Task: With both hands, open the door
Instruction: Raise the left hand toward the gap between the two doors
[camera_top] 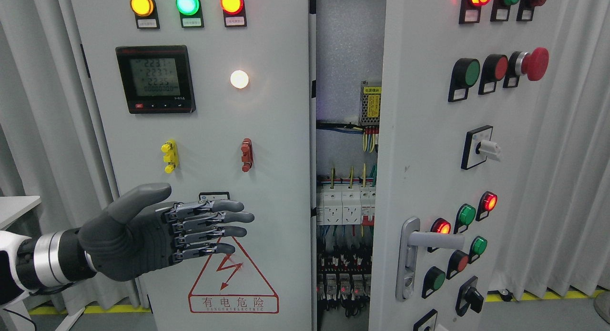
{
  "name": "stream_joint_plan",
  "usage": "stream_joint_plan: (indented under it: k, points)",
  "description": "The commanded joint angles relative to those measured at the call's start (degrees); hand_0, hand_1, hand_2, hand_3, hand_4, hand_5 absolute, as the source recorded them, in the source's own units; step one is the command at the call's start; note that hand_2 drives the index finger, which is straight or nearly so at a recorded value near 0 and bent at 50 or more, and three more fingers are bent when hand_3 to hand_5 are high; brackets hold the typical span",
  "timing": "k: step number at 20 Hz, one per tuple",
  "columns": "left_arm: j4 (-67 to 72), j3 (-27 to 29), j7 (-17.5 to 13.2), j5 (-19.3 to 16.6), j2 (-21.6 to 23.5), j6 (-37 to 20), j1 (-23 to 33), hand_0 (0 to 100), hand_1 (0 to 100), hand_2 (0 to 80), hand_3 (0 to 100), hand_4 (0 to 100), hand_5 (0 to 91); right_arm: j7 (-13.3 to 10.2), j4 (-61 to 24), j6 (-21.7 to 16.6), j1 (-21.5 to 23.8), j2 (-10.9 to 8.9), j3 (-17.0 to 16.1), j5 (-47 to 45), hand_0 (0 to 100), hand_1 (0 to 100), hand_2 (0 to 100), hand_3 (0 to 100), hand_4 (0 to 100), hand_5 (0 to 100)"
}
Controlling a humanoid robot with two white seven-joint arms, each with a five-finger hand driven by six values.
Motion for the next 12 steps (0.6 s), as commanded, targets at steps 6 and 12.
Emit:
stream_joint_plan:
  k: [6,12]
  points:
    - [14.23,-23.58,1.43,10.88,-4.27,-8.48,-17.36,29,0,3.0,3,3,0.0,0.02,-0.44,-0.05,-1.23,-0.18,0.00,0.00,22,0,0,0,0,0]
    - [18.45,-39.76,1.60,19.14,-3.48,-16.67,-27.65,29,0,3.0,3,3,0.0,0.02,-0.44,0.04,-1.23,-0.18,0.00,0.00,22,0,0,0,0,0]
